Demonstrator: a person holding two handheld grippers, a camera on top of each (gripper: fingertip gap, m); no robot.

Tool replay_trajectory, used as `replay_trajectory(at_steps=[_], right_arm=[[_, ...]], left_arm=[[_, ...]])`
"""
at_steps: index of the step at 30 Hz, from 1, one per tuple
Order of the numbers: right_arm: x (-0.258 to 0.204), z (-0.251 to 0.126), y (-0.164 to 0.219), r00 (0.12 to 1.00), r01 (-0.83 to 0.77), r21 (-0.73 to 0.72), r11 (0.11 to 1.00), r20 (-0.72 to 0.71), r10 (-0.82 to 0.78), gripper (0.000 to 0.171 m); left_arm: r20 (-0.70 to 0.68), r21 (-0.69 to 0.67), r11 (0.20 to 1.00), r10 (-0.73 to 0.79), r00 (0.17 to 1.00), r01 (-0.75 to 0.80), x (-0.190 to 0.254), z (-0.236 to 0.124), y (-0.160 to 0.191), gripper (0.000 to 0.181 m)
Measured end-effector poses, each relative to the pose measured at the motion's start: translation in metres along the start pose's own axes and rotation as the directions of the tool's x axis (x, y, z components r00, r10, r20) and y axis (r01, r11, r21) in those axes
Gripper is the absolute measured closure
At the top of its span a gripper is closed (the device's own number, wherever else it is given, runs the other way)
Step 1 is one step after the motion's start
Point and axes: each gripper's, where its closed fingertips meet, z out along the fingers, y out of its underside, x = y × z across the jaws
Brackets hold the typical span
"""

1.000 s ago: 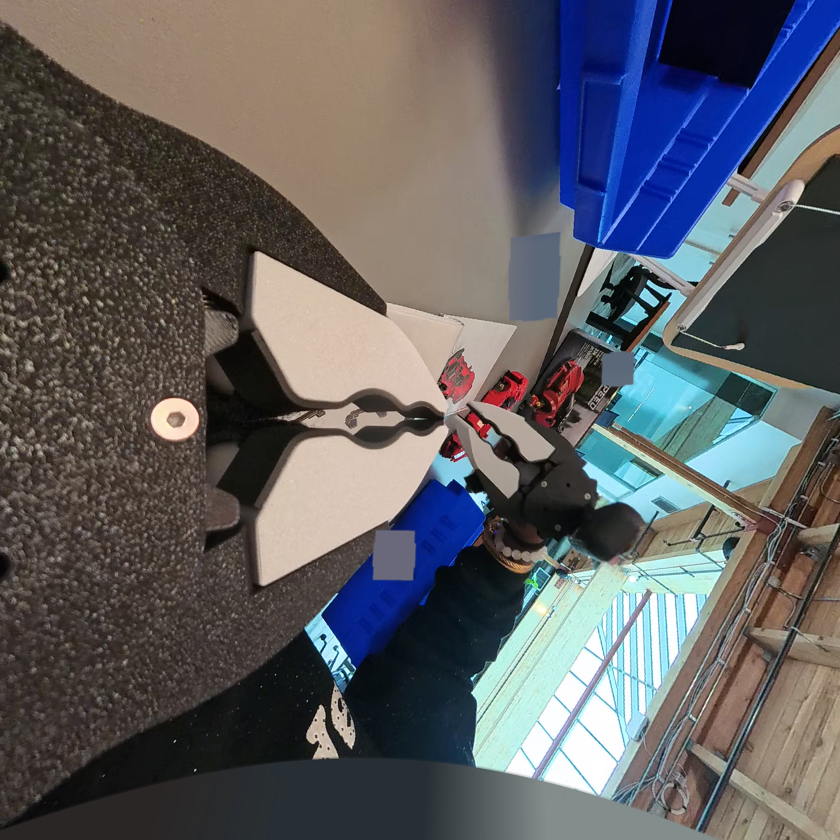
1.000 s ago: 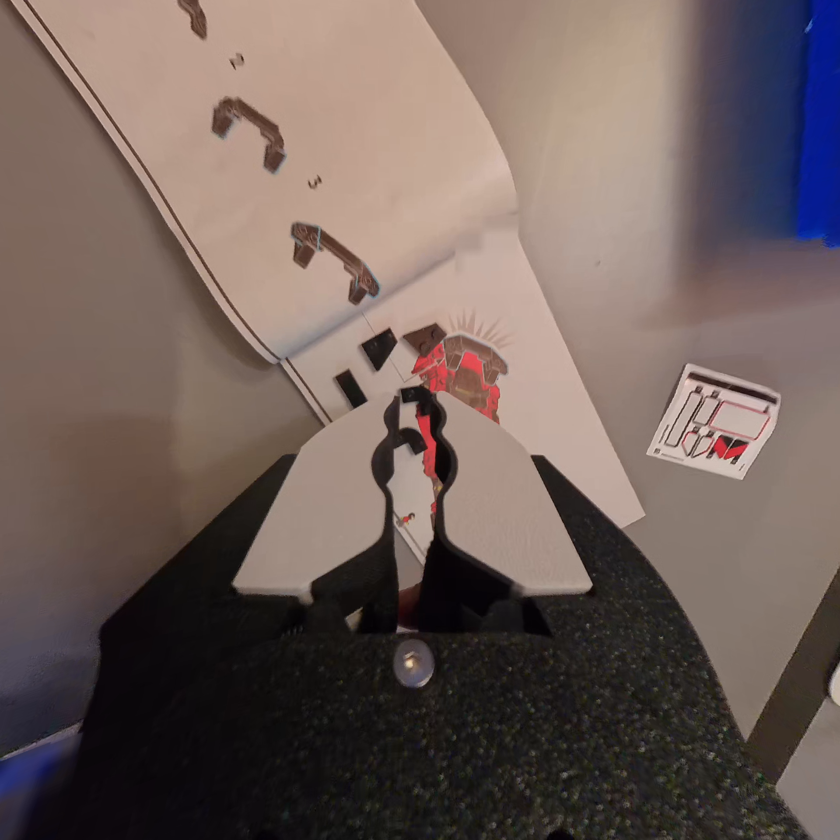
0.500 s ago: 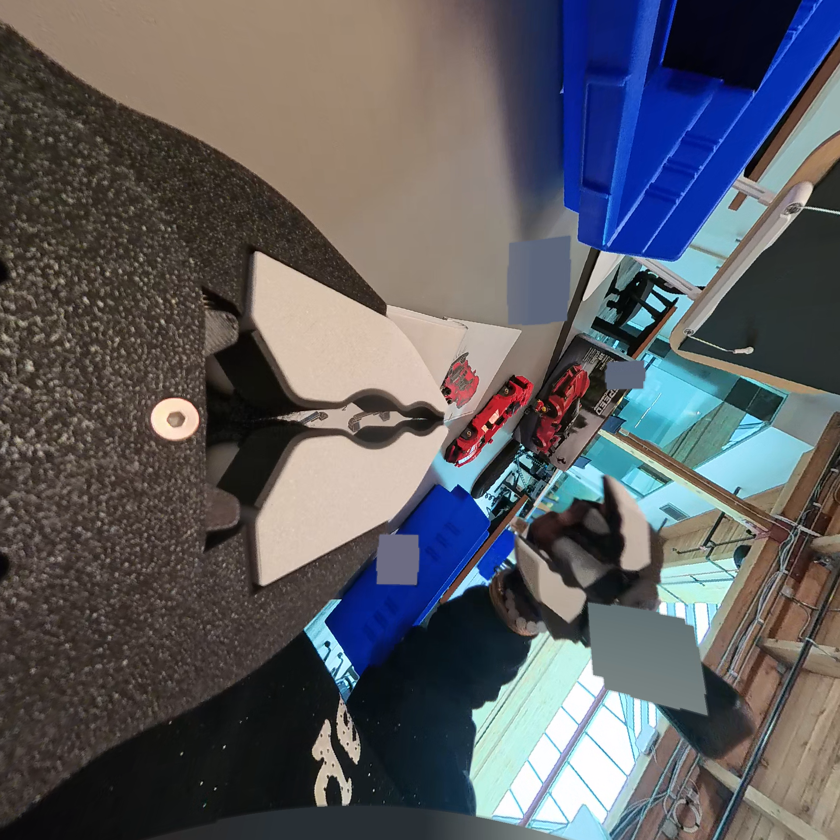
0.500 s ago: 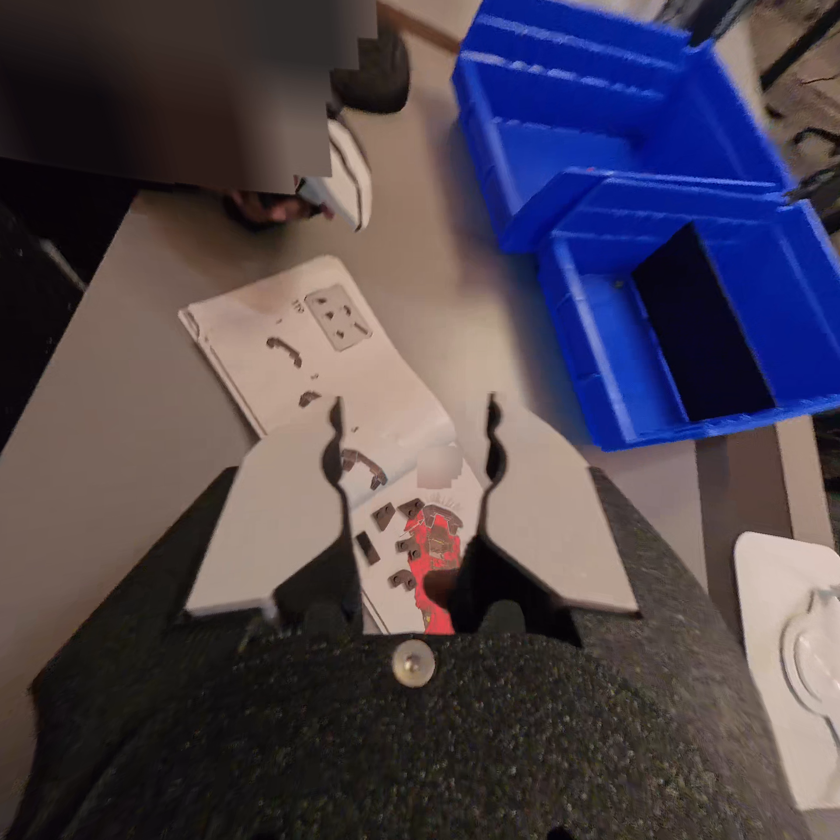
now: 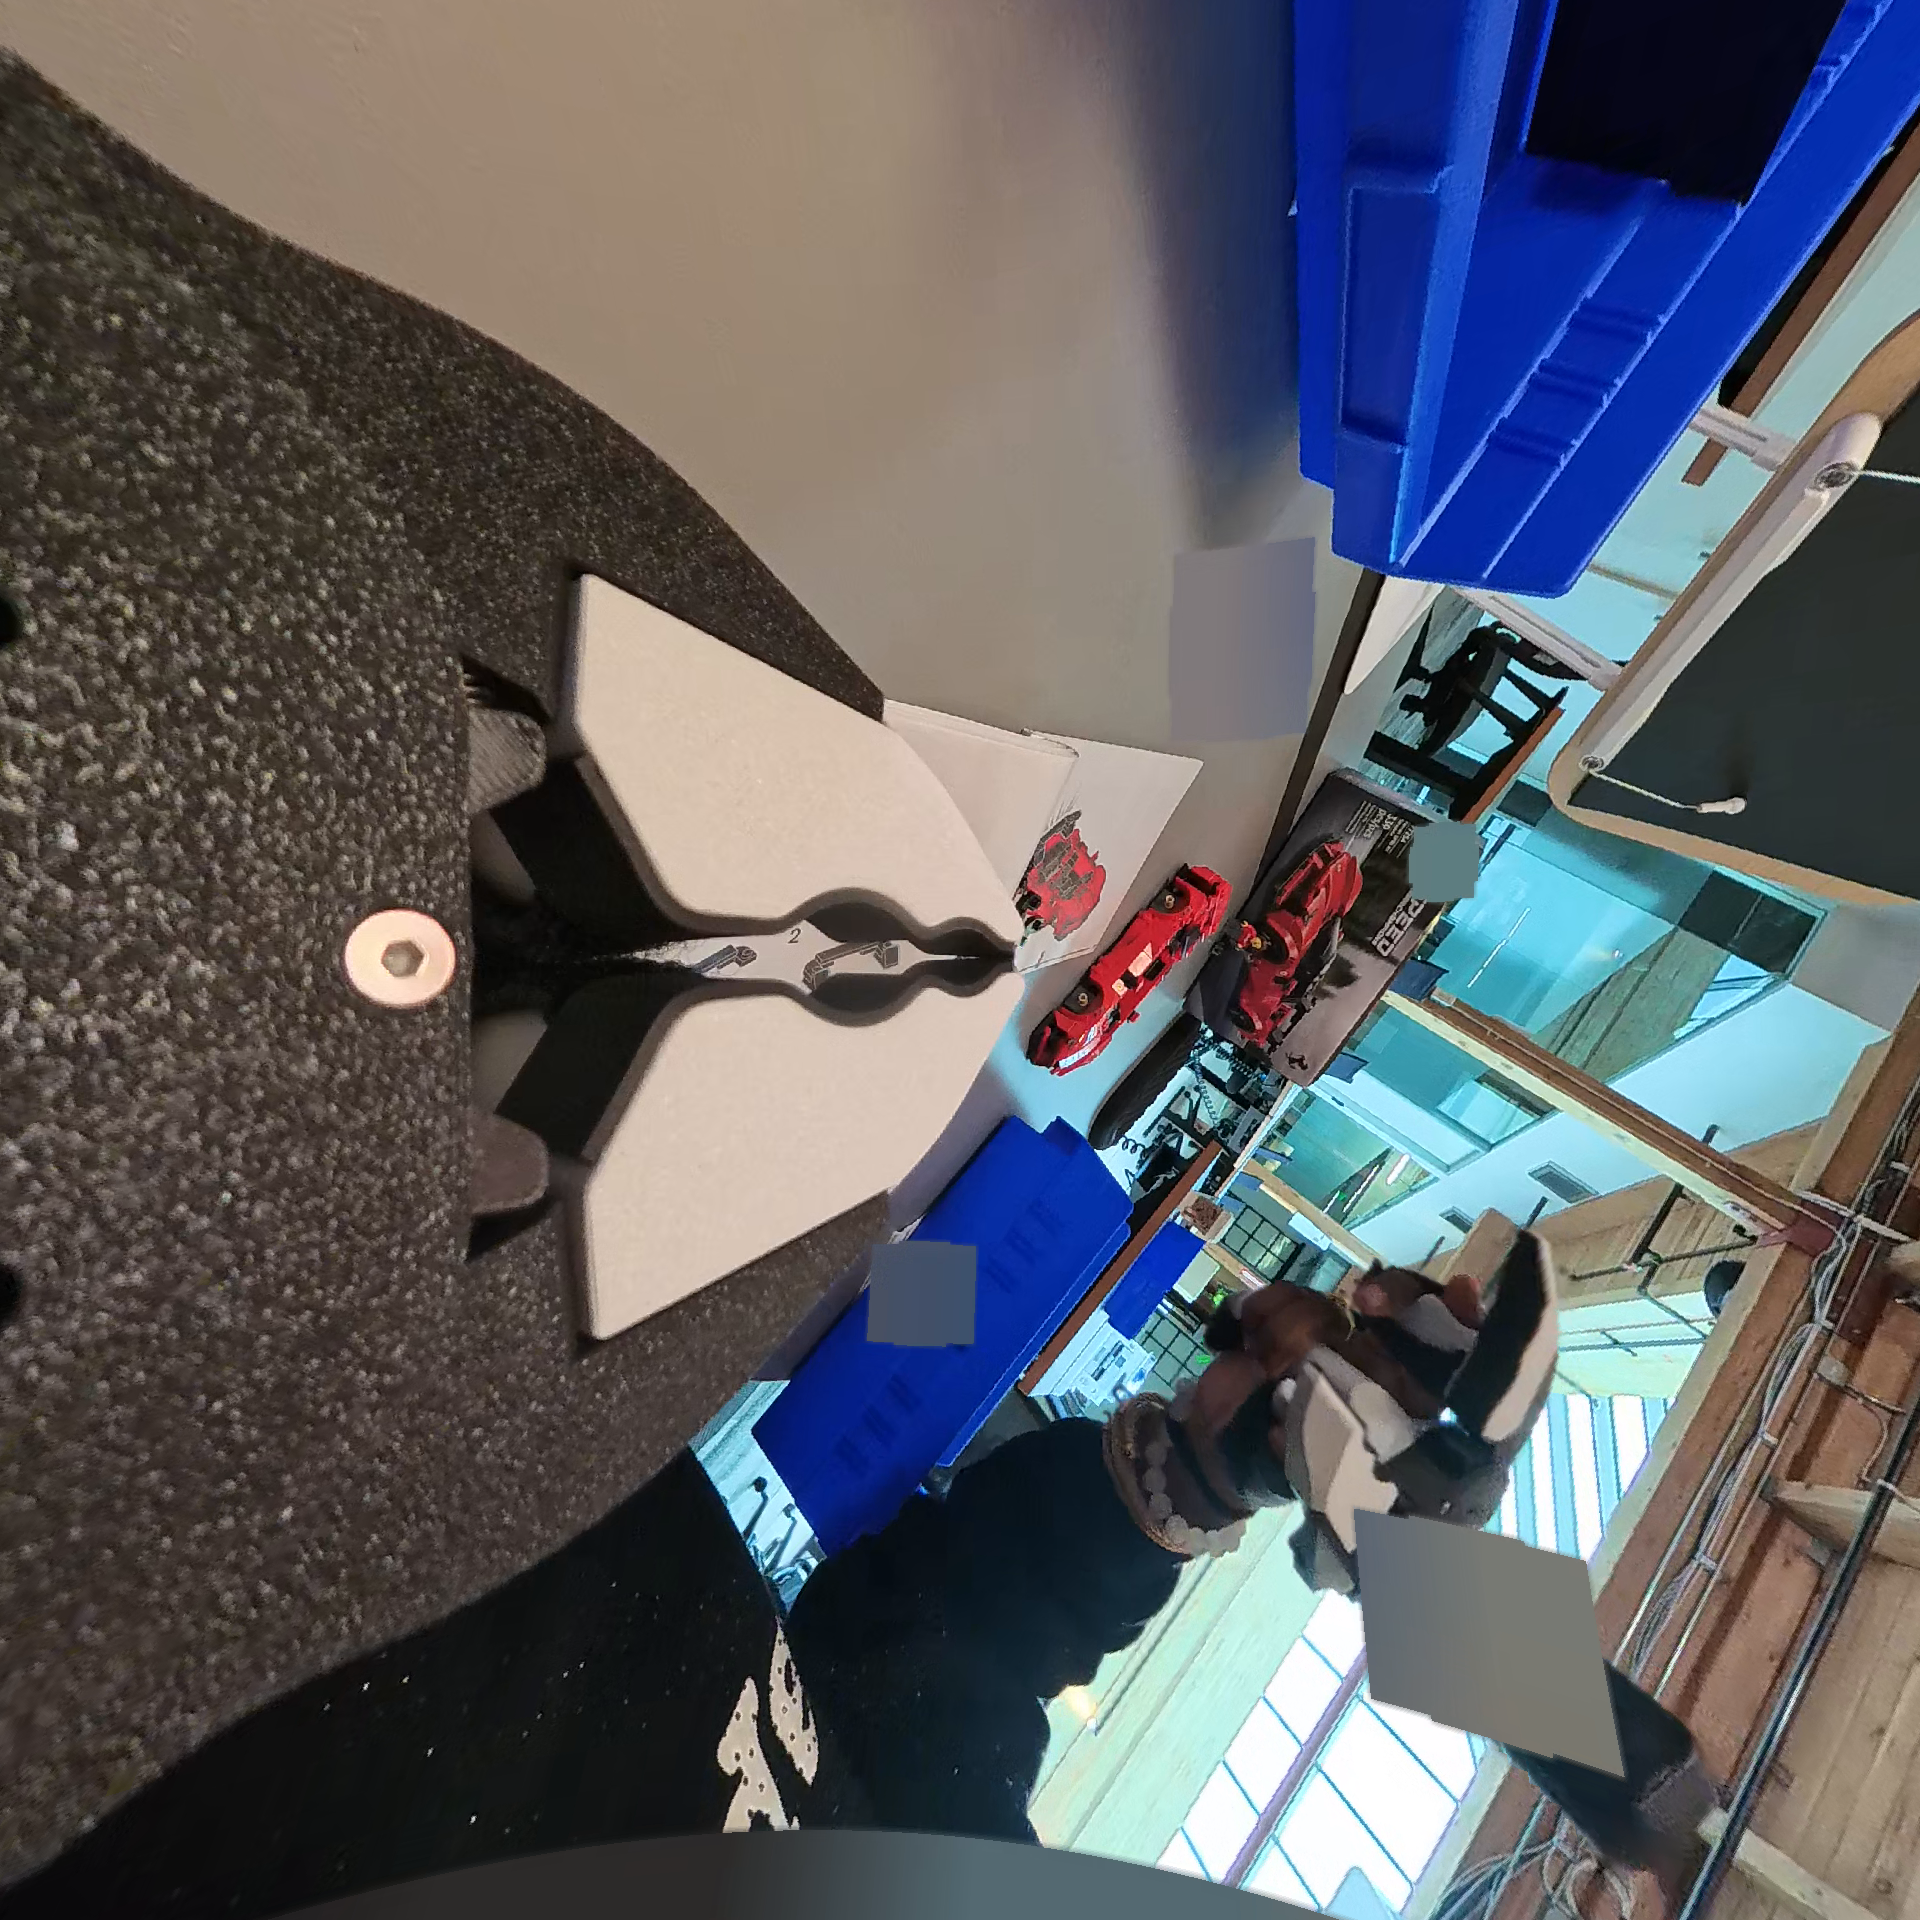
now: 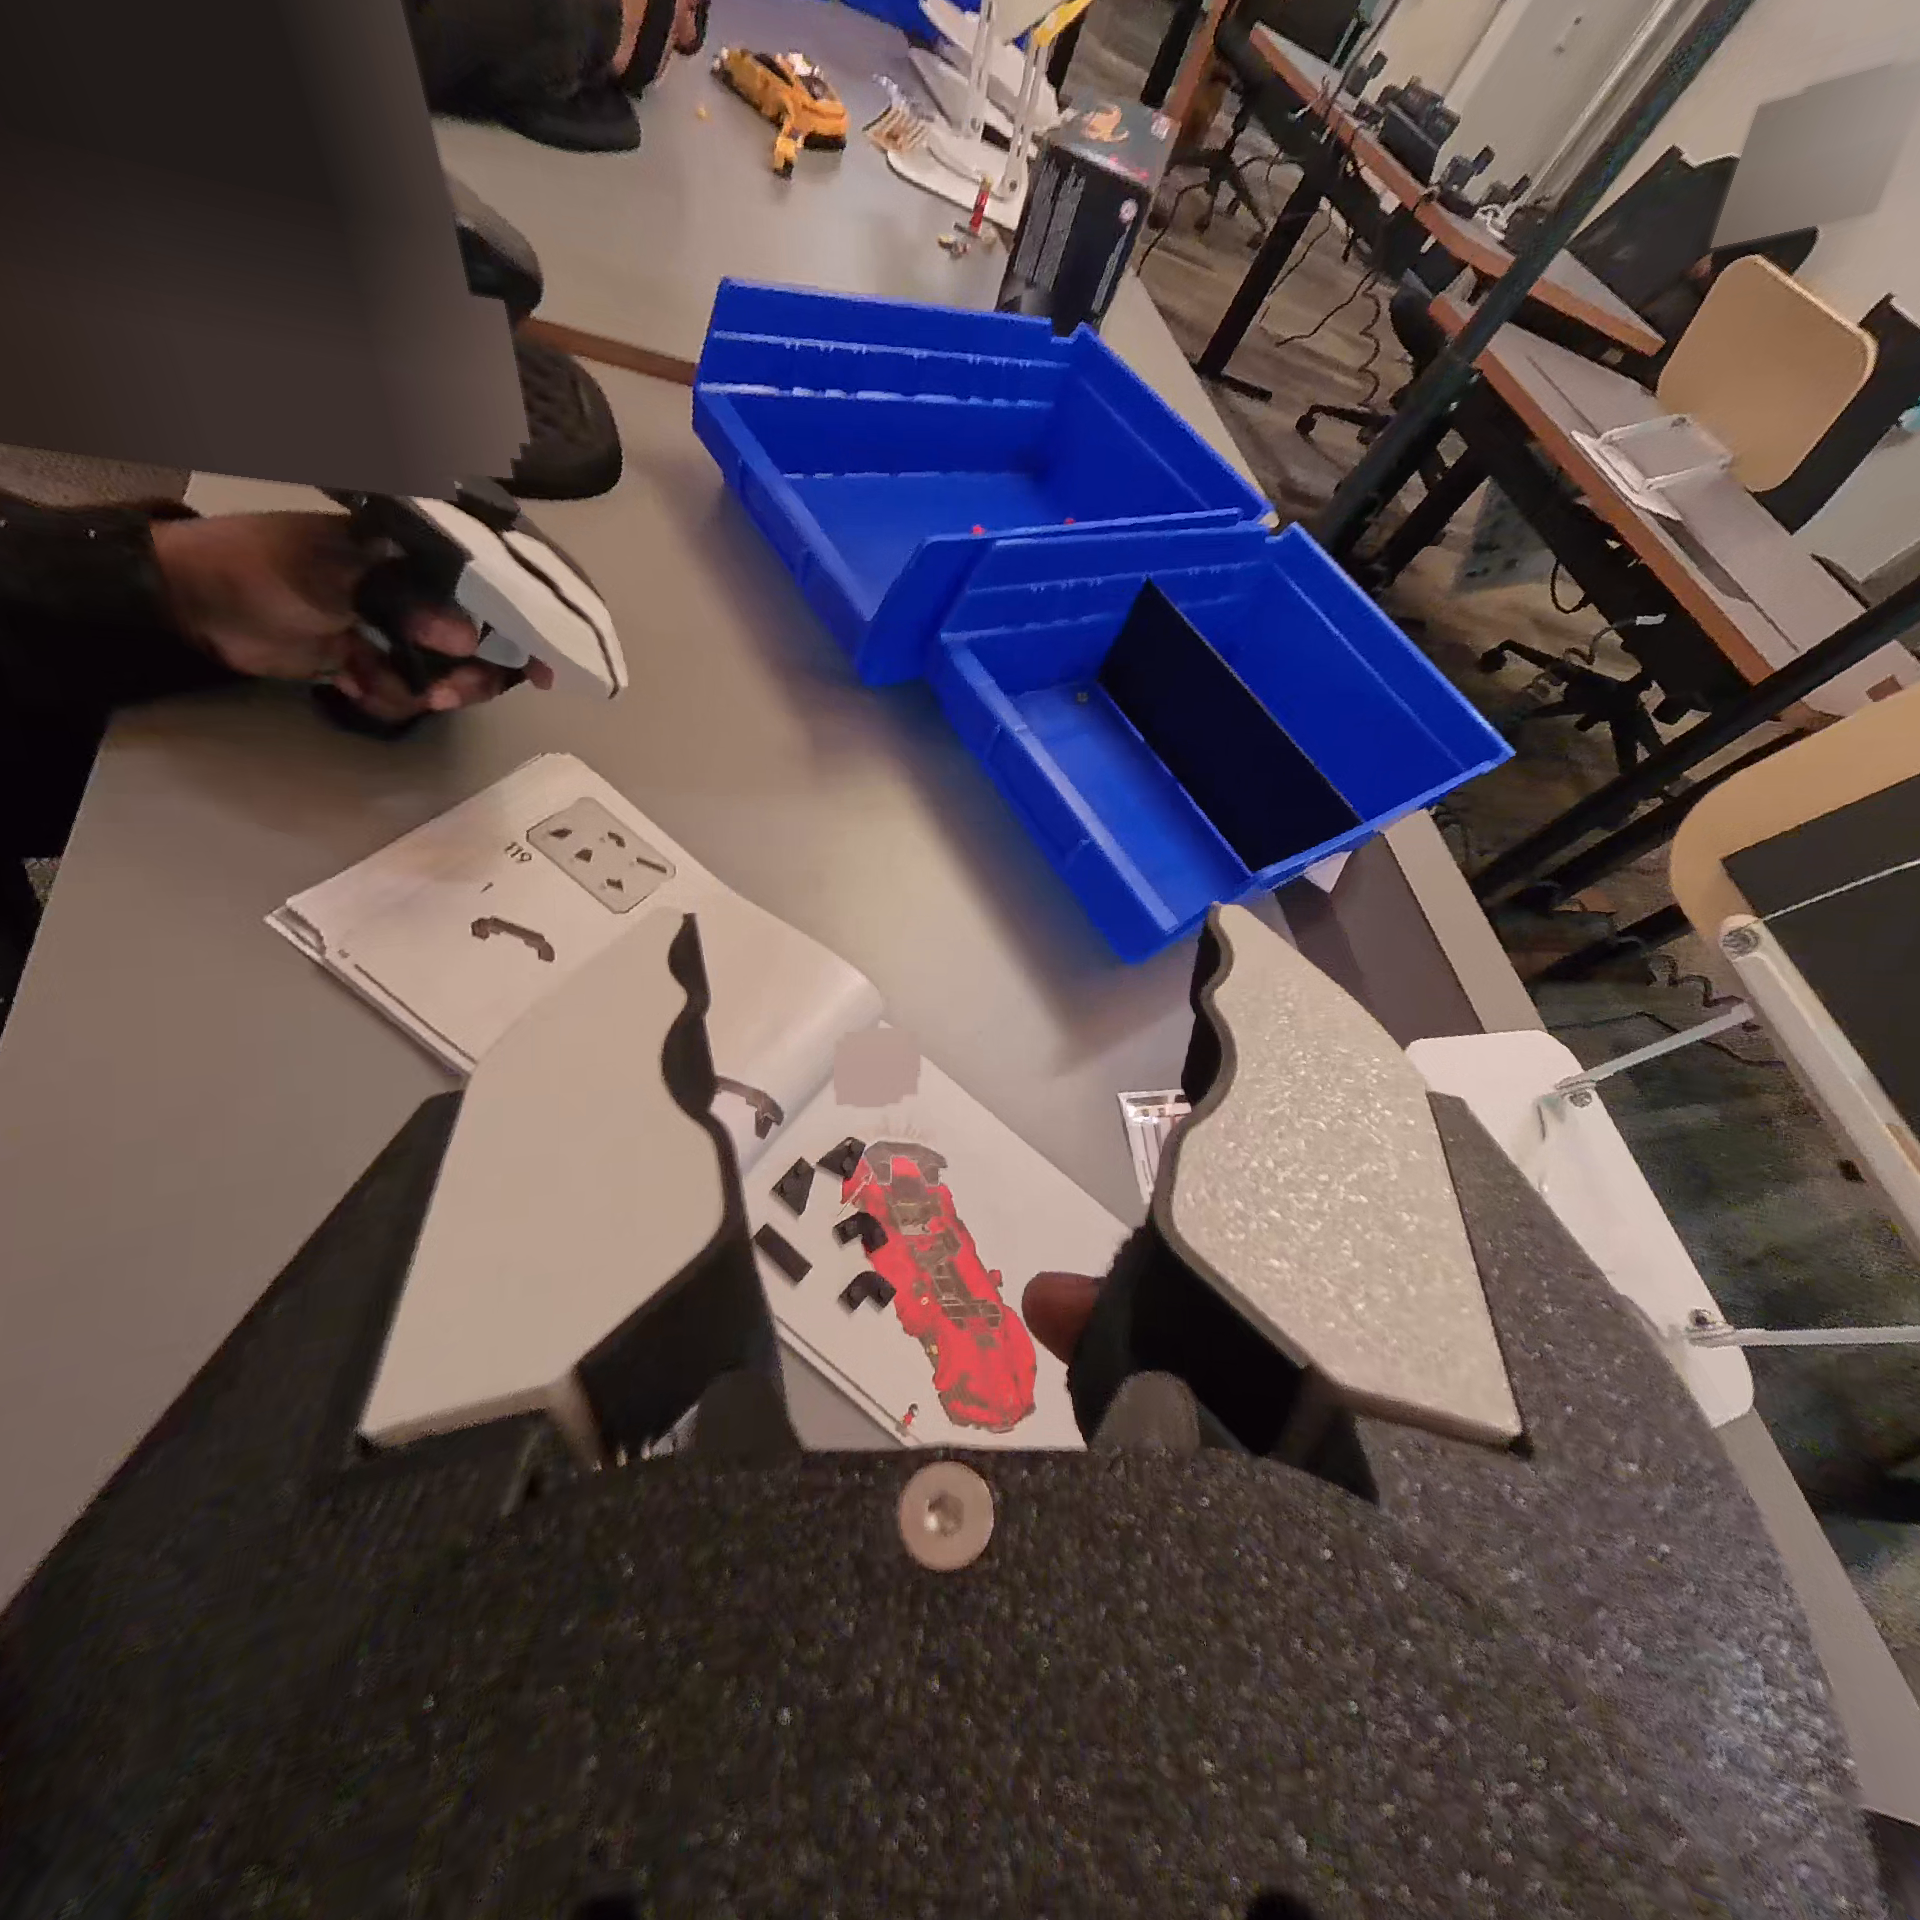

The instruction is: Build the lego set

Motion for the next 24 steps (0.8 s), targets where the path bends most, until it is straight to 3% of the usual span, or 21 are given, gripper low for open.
replay_trajectory(at_steps=[5,9,24], right_arm=[[-0.03,0.014,0.013,0.997,-0.058,0.077,0.995,0.059,0.053,0.1],[-0.041,0.024,0.037,0.996,-0.039,0.091,0.995,0.086,0.031,0.104],[-0.052,0.033,0.059,0.986,-0.016,0.082,0.997,0.164,0.003,0.122]], left_arm=[[0.001,-0.005,1.0,0.0,1.0,0.0,0.001,0.001,0.001,0.181],[0.001,-0.005,1.0,-0.001,1.0,0.001,0.0,0.001,0.001,0.181],[-0.002,-0.004,1.0,-0.005,1.0,0.005,0.001,0.0,0.001,0.181]])
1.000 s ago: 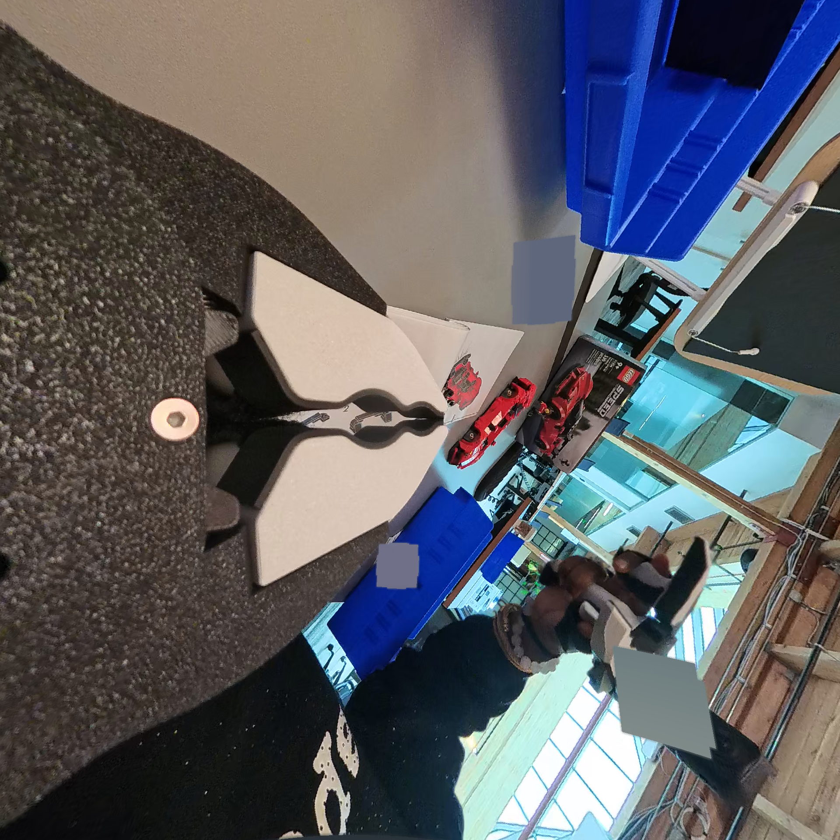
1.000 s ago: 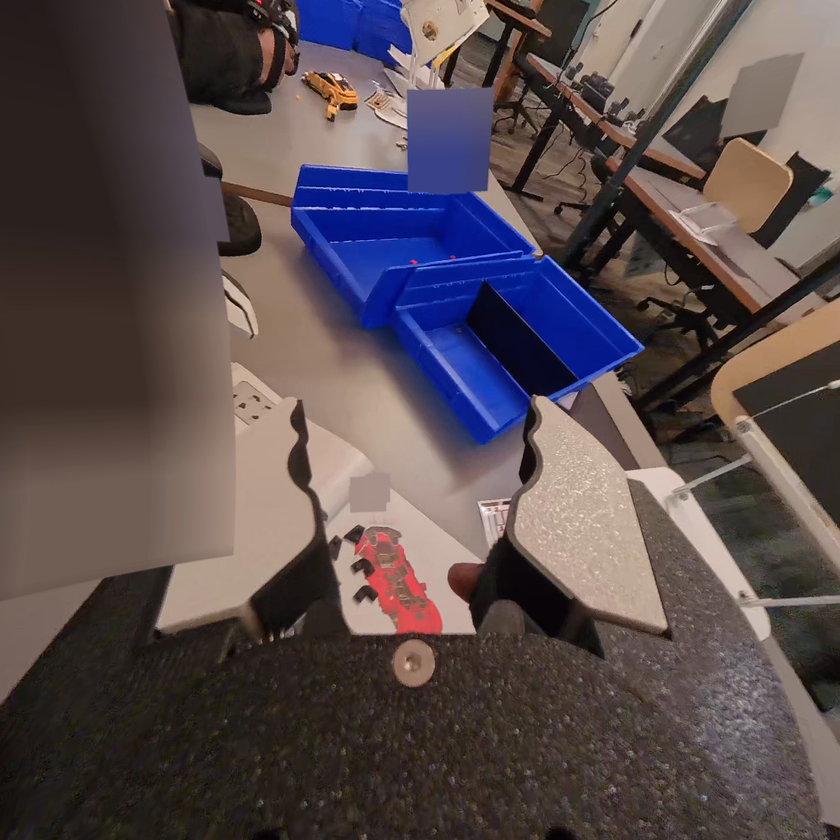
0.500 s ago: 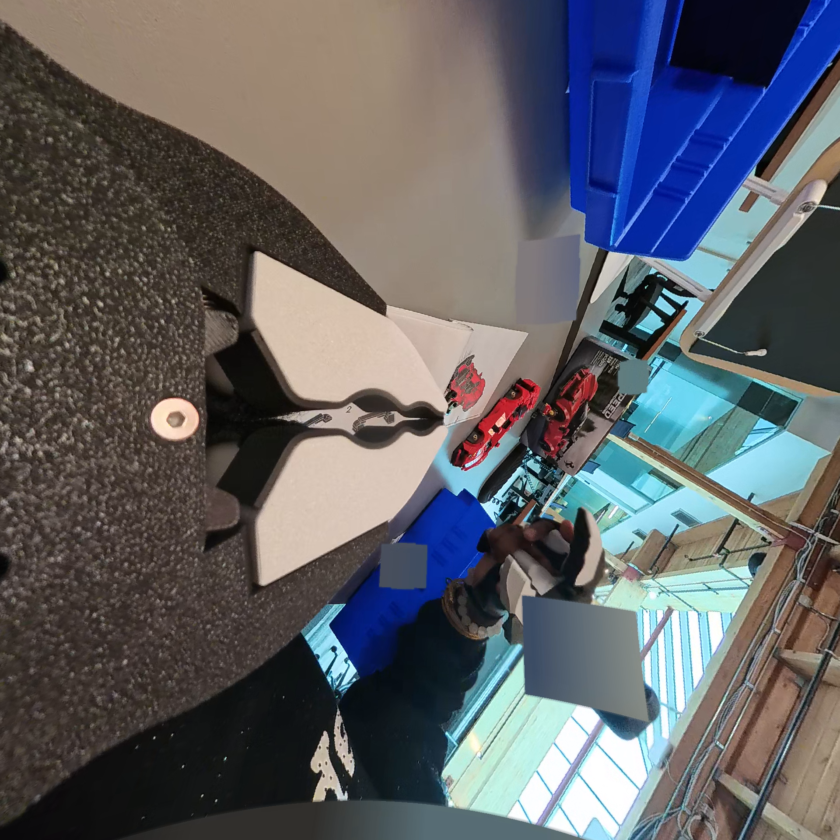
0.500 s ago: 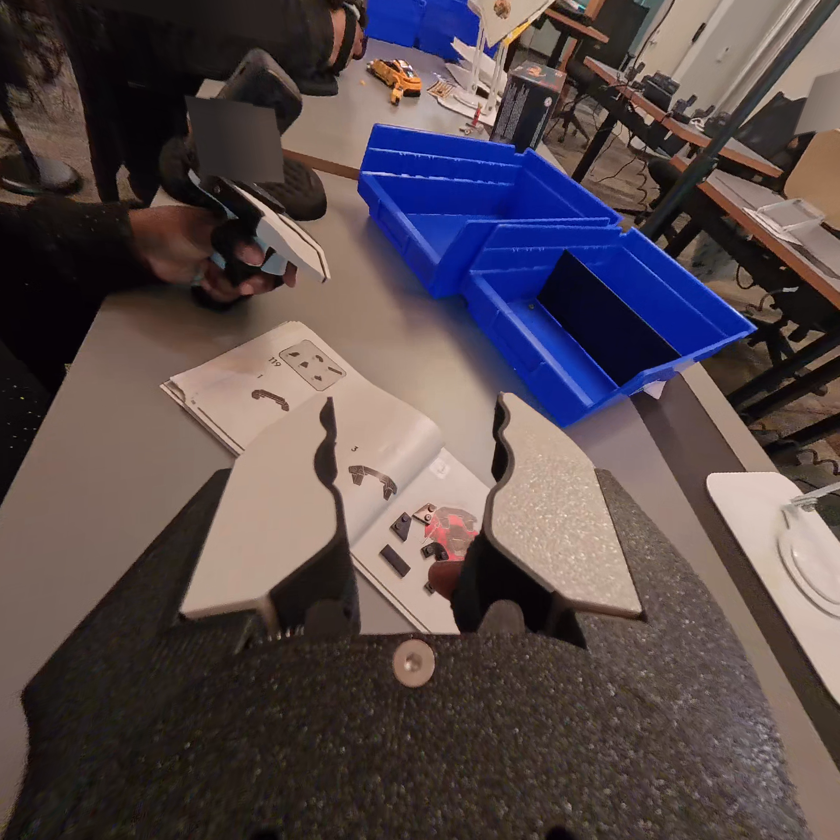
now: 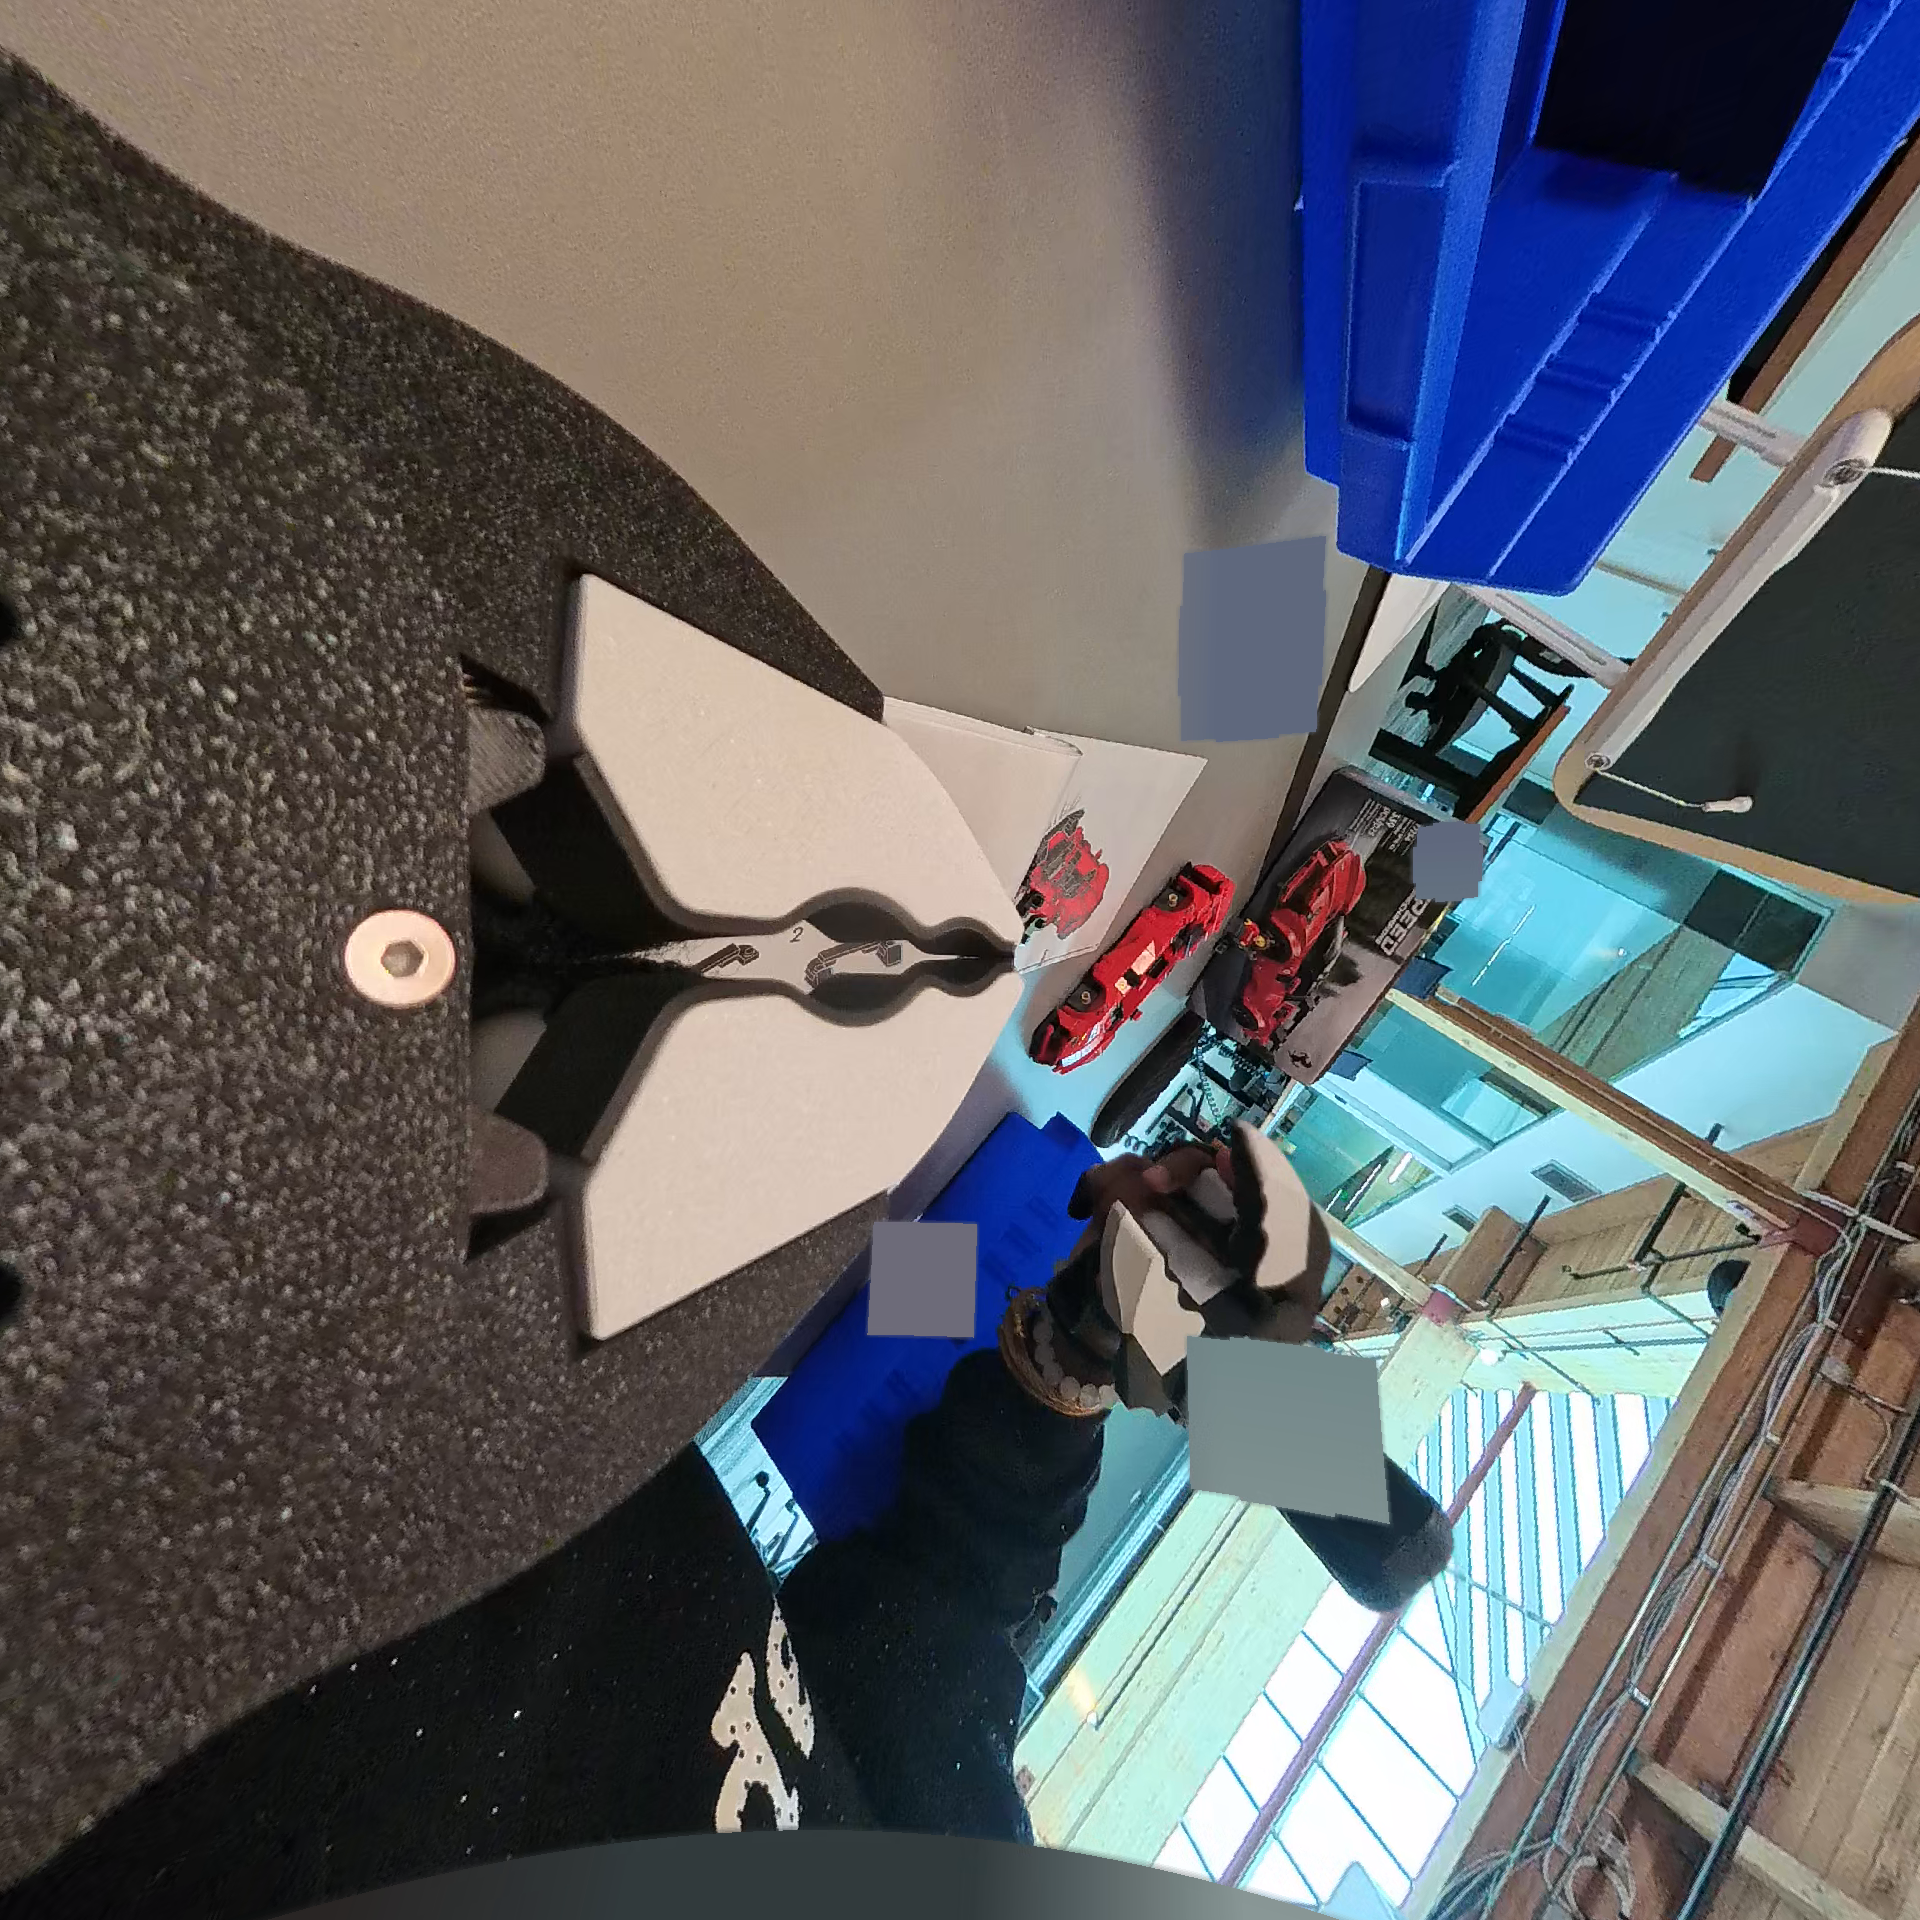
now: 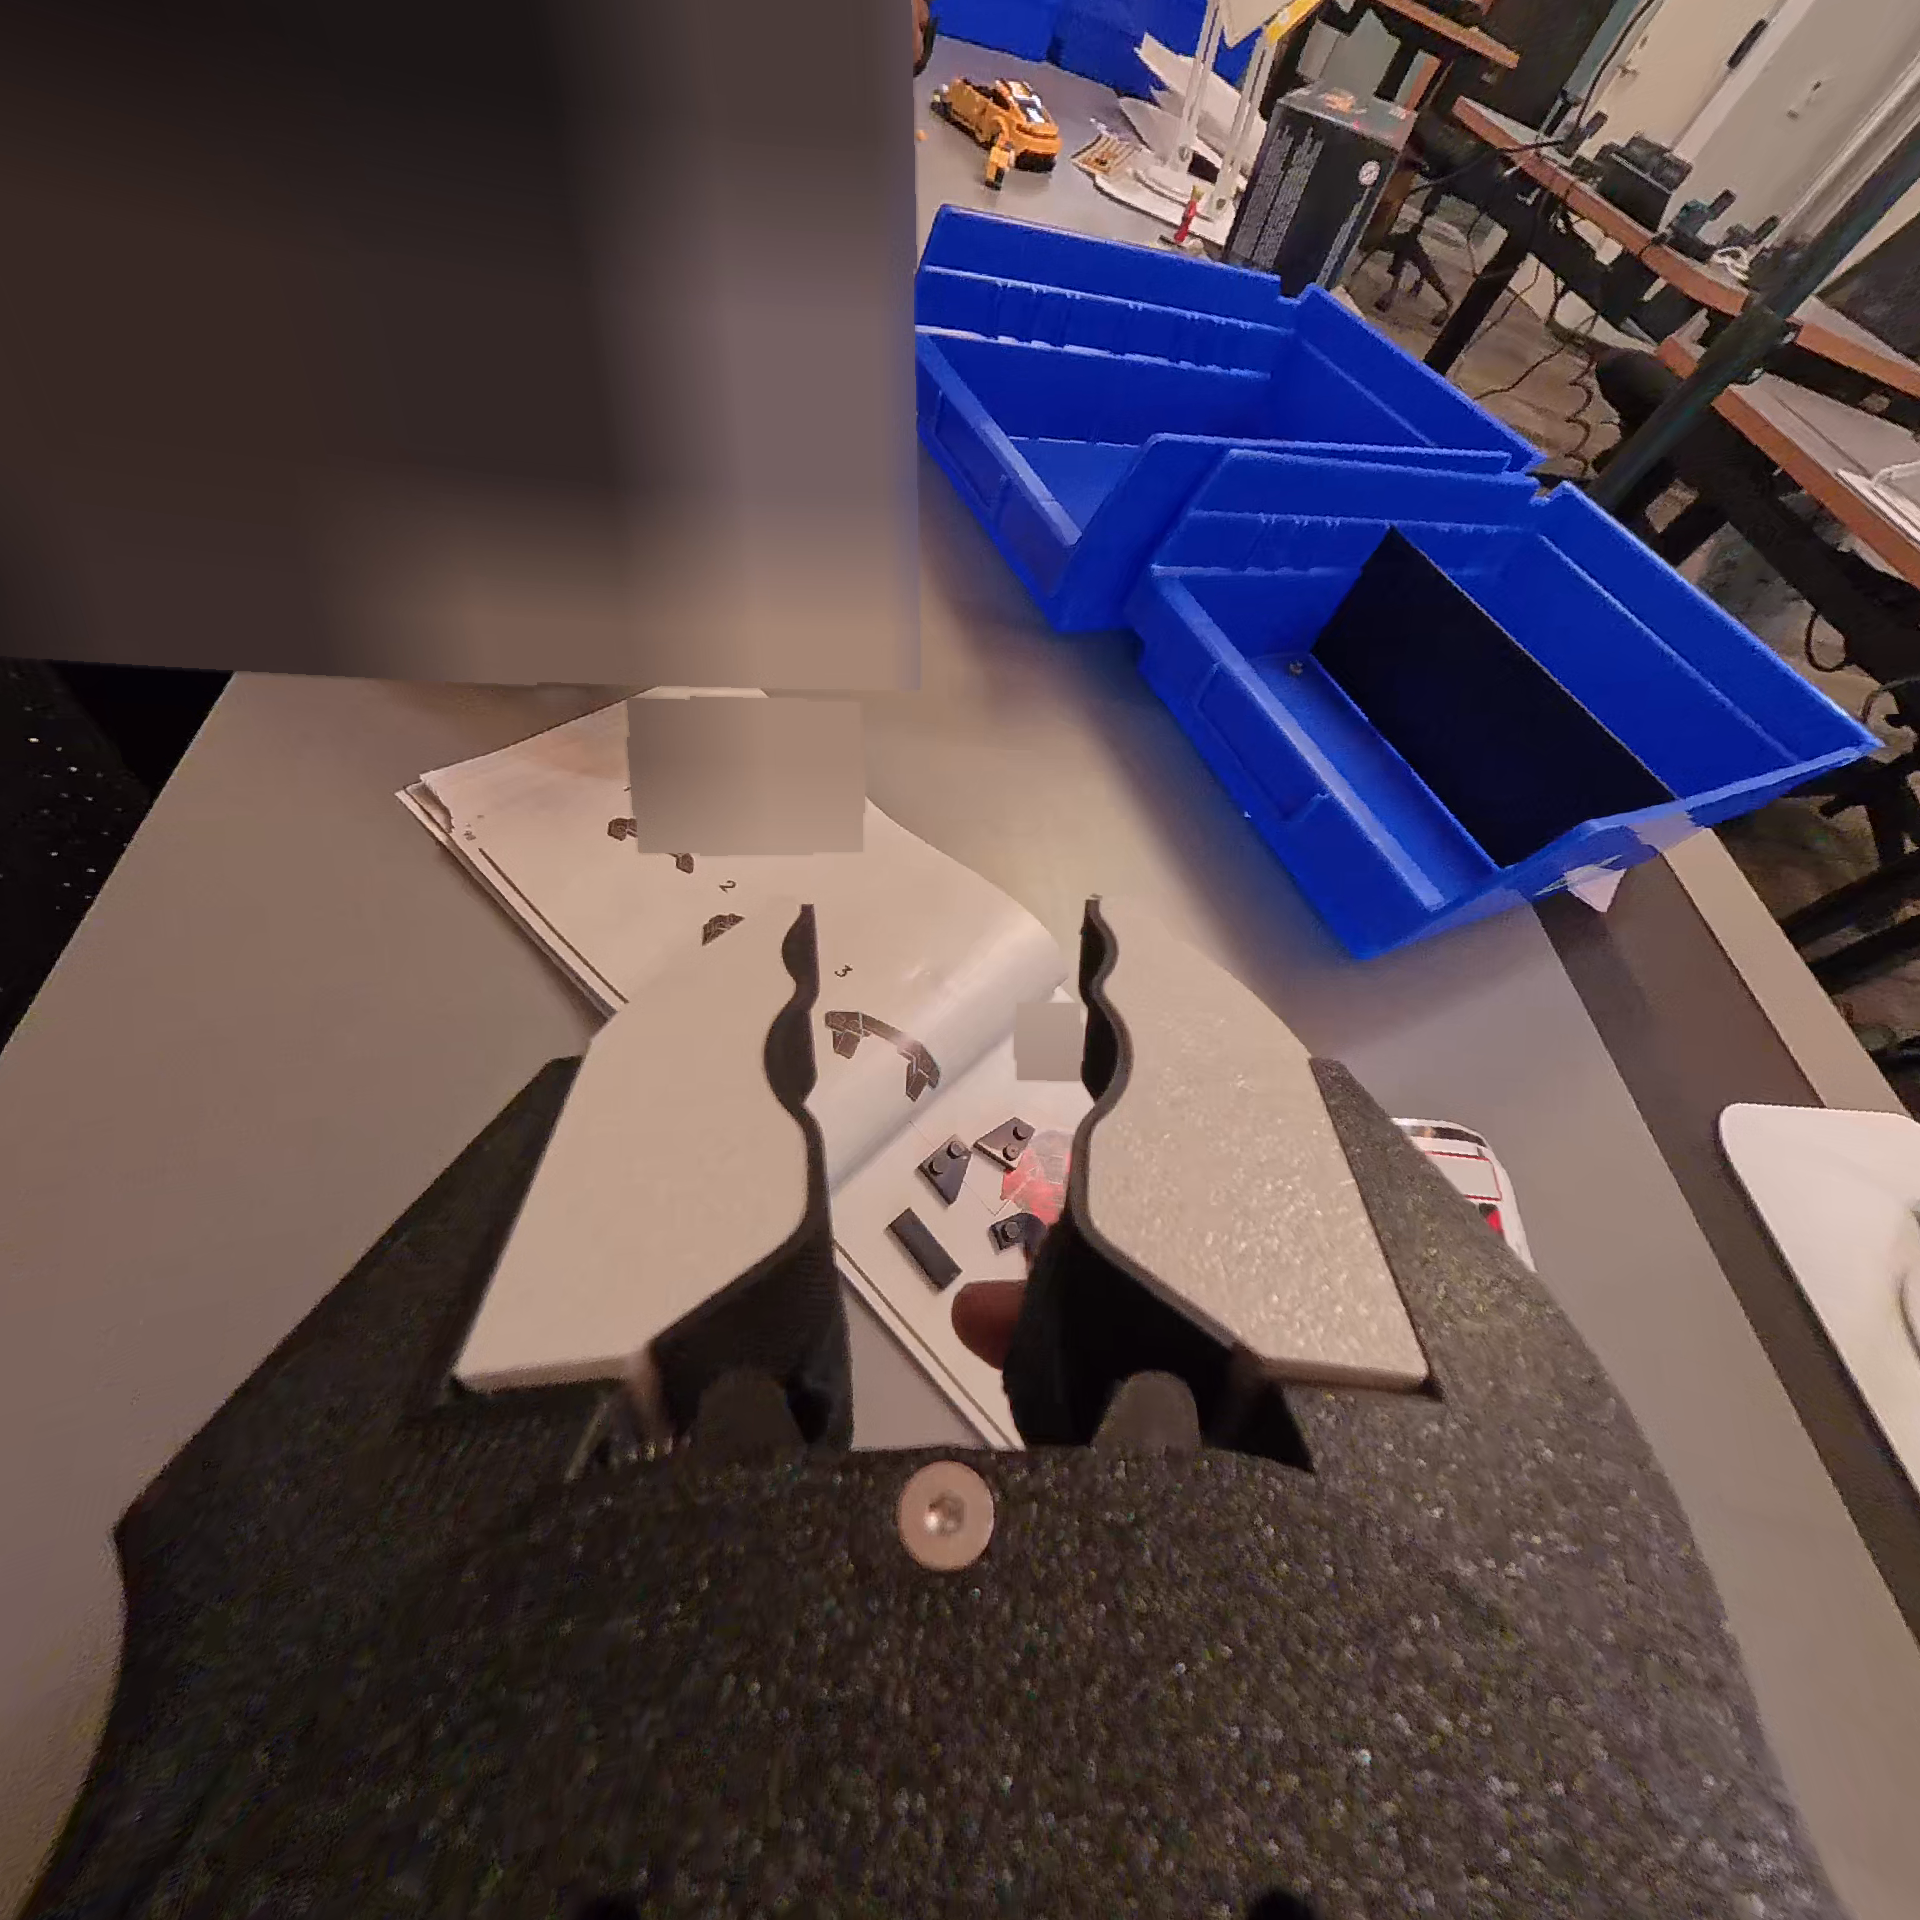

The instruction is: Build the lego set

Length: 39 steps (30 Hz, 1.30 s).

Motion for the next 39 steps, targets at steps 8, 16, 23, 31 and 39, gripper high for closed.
replay_trajectory(at_steps=[8,16,23,31,39], right_arm=[[-0.013,-0.001,0.005,0.996,0.003,0.041,0.999,0.086,-0.007,0.13],[-0.016,-0.003,0.0,0.994,-0.012,0.077,0.997,0.106,0.004,0.134],[-0.015,-0.004,-0.003,0.994,-0.027,0.088,0.996,0.105,0.017,0.134],[-0.02,0.0,0.003,0.992,-0.024,0.055,0.998,0.128,0.017,0.134],[-0.021,0.0,0.005,0.99,-0.028,0.046,0.999,0.137,0.021,0.135]], left_arm=[[0.0,-0.001,1.0,0.0,1.0,0.0,0.0,0.0,0.0,0.181],[0.001,-0.001,1.0,-0.002,1.0,0.002,0.0,0.0,0.0,0.181],[0.001,-0.002,1.0,-0.002,1.0,0.002,0.0,0.0,0.001,0.181],[0.0,-0.001,1.0,-0.003,1.0,0.003,0.0,-0.001,0.0,0.181],[-0.001,-0.004,1.0,-0.006,1.0,0.006,0.001,-0.001,0.0,0.181]])
